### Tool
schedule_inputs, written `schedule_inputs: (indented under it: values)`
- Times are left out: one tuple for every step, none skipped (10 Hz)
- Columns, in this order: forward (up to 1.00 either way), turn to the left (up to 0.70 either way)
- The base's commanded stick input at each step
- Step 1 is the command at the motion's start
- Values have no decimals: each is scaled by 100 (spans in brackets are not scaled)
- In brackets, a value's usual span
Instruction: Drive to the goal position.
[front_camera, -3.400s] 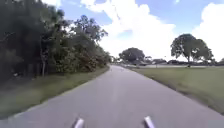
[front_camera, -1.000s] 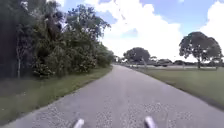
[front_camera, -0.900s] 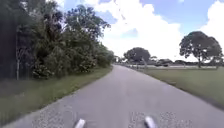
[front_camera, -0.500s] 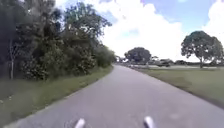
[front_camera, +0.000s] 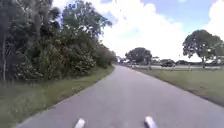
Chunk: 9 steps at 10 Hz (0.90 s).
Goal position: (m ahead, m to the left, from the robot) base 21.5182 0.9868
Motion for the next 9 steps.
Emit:
schedule_inputs:
  values:
    - [70, 0]
    - [70, 0]
    - [70, 0]
    - [70, 0]
    - [70, -21]
    - [70, -35]
    - [70, -35]
    - [70, -35]
    - [70, -6]
